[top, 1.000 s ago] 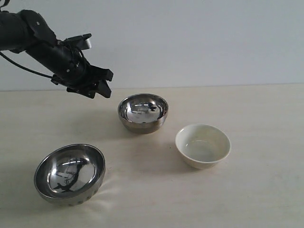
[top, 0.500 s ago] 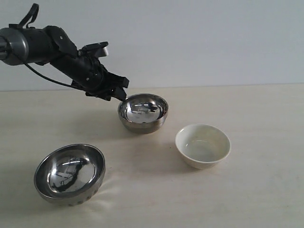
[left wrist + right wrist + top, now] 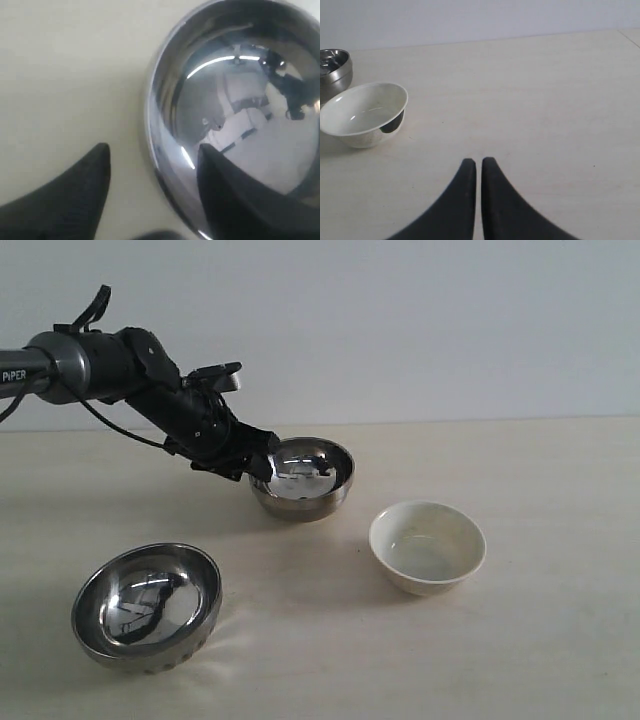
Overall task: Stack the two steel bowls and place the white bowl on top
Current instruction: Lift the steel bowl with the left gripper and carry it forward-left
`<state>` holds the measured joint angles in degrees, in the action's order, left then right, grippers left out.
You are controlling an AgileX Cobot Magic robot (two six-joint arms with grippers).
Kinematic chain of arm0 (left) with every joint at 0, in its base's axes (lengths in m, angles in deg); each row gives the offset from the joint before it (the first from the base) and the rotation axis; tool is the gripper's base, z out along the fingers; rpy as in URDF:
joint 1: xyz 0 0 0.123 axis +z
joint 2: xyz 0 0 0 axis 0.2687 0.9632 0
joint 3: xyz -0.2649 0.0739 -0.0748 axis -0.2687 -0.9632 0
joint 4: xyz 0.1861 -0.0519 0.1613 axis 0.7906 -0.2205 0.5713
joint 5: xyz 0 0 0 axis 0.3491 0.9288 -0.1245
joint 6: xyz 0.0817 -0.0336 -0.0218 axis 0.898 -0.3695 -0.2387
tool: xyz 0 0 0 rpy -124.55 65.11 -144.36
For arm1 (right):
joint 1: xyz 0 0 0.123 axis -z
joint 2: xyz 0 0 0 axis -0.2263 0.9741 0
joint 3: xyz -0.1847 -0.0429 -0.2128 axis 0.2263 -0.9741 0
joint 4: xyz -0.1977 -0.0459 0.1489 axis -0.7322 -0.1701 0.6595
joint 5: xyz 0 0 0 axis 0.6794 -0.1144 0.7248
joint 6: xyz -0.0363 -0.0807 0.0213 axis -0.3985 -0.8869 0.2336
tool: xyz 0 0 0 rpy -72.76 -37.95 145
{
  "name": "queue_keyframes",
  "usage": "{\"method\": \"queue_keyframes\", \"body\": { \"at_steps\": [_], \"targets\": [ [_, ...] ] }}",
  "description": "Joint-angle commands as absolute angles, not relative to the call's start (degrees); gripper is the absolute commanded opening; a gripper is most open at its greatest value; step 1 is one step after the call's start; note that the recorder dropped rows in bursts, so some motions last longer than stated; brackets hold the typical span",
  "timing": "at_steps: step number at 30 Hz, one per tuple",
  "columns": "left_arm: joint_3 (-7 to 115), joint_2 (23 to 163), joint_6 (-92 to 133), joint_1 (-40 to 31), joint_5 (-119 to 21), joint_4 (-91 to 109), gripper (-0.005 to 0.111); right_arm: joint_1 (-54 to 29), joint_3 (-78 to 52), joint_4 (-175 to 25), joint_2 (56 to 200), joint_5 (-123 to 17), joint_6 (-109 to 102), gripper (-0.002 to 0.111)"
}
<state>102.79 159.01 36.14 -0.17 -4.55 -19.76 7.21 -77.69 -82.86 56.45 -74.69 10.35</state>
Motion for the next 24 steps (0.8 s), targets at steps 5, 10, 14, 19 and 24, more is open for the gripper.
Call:
{"method": "queue_keyframes", "body": {
  "at_steps": [5,10,14,19,24],
  "targets": [
    [103.1,160.5,36.5,-0.4,-6.0,-20.2,0.05,7.4,-77.7,-83.0,56.1,-74.5,10.3,0.0],
    [103.1,160.5,36.5,-0.4,-7.0,-20.8,0.008,7.4,-77.7,-83.0,56.1,-74.5,10.3,0.0],
    [104.0,160.4,36.2,-0.4,-7.8,-23.7,0.004,7.4,-77.7,-83.0,56.1,-74.5,10.3,0.0],
    [108.2,158.3,33.8,-0.4,-2.2,-23.5,0.004,7.4,-77.7,-83.0,56.1,-74.5,10.3,0.0],
    [108.5,151.5,29.3,-0.4,3.2,-16.2,0.004,7.4,-77.7,-83.0,56.1,-74.5,10.3,0.0]
  ]
}}
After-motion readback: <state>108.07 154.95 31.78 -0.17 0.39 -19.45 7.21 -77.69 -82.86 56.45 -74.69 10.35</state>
